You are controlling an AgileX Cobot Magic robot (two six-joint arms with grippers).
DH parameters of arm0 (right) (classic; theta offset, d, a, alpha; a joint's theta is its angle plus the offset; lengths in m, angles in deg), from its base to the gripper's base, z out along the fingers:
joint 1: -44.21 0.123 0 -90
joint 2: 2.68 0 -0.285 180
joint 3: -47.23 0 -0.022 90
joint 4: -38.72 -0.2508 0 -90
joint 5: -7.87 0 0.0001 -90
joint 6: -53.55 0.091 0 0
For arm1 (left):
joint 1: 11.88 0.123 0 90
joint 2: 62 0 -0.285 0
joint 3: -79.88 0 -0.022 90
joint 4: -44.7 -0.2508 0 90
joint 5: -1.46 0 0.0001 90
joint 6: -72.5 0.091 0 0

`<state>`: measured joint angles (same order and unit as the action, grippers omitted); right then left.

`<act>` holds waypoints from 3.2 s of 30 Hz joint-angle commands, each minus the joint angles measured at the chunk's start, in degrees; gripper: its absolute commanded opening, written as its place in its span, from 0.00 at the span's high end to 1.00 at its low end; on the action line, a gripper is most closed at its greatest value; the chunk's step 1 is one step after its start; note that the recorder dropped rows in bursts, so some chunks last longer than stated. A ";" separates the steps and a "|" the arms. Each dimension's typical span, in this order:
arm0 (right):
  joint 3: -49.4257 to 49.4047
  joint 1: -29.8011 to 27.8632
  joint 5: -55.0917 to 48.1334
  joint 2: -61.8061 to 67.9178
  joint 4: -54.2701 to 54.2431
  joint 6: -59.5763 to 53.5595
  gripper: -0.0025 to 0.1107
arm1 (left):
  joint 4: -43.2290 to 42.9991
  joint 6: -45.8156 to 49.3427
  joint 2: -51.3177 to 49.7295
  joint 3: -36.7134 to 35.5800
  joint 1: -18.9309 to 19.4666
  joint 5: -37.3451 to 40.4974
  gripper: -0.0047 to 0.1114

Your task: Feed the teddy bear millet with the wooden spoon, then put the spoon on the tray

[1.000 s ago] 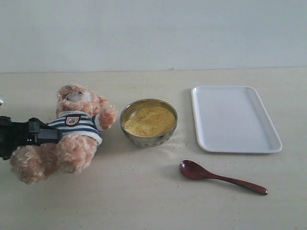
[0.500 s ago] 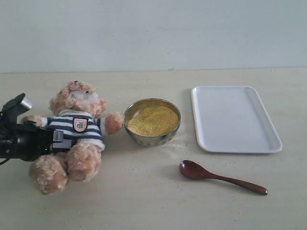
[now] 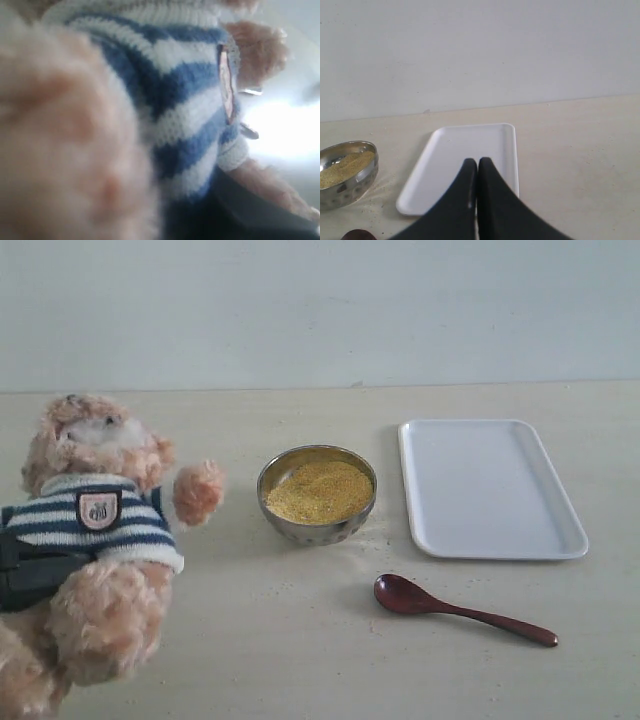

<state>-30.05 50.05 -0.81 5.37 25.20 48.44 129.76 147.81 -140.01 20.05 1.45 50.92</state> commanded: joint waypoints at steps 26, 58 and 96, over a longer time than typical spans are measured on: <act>0.06 -0.01 0.33 -0.26 1.74 -1.52 0.98 | -2.33 8.31 -16.90 -0.16 0.18 1.32 0.90; 7.01 0.73 10.60 -0.26 1.96 31.55 0.98 | -2.33 9.33 -16.90 -0.16 0.18 1.21 0.90; 42.05 23.47 -29.58 80.44 15.70 -26.57 0.45 | -2.33 9.55 -16.90 -0.16 0.18 1.32 0.90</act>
<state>11.65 73.33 -32.10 85.18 39.55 25.53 126.98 156.82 -156.95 19.95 1.57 50.81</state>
